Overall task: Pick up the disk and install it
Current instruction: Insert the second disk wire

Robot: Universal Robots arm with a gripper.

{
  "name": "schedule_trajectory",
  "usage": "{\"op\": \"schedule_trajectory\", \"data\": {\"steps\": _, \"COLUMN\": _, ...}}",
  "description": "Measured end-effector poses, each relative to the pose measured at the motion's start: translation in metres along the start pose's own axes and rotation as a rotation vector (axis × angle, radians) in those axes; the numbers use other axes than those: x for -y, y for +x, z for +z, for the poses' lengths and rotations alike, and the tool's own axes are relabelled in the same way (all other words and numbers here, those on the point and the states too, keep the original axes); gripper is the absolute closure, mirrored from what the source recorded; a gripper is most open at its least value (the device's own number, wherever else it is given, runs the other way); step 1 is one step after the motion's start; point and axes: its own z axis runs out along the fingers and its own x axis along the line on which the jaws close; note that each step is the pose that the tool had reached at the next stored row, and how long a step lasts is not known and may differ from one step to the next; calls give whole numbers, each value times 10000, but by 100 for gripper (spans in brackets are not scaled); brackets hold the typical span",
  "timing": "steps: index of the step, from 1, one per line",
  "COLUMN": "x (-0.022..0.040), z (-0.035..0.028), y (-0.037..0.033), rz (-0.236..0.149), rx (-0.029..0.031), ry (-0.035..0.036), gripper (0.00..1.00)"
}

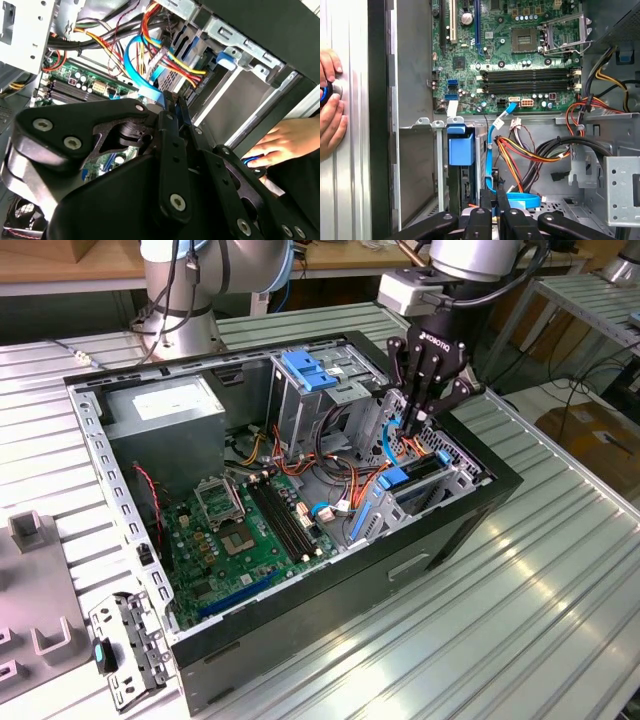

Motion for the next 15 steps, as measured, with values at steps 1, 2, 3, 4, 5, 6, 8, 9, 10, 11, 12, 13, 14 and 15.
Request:
{"op": "schedule_trajectory", "data": {"steps": 1, "x": -10, "z": 0, "y": 2, "rz": -7, "rx": -2, "ry": 1, "gripper": 84}}
{"op": "schedule_trajectory", "data": {"steps": 2, "x": -20, "z": 1, "y": 7, "rz": -17, "rx": -3, "ry": 3, "gripper": 84}}
{"op": "schedule_trajectory", "data": {"steps": 3, "x": -31, "z": 4, "y": 16, "rz": -32, "rx": -2, "ry": 9, "gripper": 84}}
{"op": "schedule_trajectory", "data": {"steps": 4, "x": -37, "z": 7, "y": 26, "rz": -53, "rx": -3, "ry": 23, "gripper": 84}}
{"op": "schedule_trajectory", "data": {"steps": 5, "x": -41, "z": 11, "y": 38, "rz": -76, "rx": -2, "ry": 42, "gripper": 84}}
{"op": "schedule_trajectory", "data": {"steps": 6, "x": -44, "z": 14, "y": 47, "rz": -97, "rx": -1, "ry": 65, "gripper": 84}}
{"op": "schedule_trajectory", "data": {"steps": 8, "x": -45, "z": 23, "y": 72, "rz": -129, "rx": 16, "ry": 104, "gripper": 84}}
{"op": "schedule_trajectory", "data": {"steps": 9, "x": -47, "z": 28, "y": 82, "rz": -137, "rx": 24, "ry": 118, "gripper": 84}}
{"op": "schedule_trajectory", "data": {"steps": 10, "x": -52, "z": 34, "y": 97, "rz": -141, "rx": 38, "ry": 156, "gripper": 84}}
{"op": "schedule_trajectory", "data": {"steps": 11, "x": -52, "z": 37, "y": 98, "rz": -143, "rx": 41, "ry": 166, "gripper": 84}}
{"op": "schedule_trajectory", "data": {"steps": 12, "x": -51, "z": 37, "y": 98, "rz": -144, "rx": 41, "ry": 168, "gripper": 84}}
{"op": "schedule_trajectory", "data": {"steps": 13, "x": -52, "z": 37, "y": 99, "rz": -143, "rx": 41, "ry": 180, "gripper": 84}}
{"op": "schedule_trajectory", "data": {"steps": 14, "x": -52, "z": 37, "y": 98, "rz": -140, "rx": 42, "ry": 192, "gripper": 84}}
{"op": "schedule_trajectory", "data": {"steps": 15, "x": -52, "z": 37, "y": 98, "rz": -140, "rx": 41, "ry": 193, "gripper": 84}}
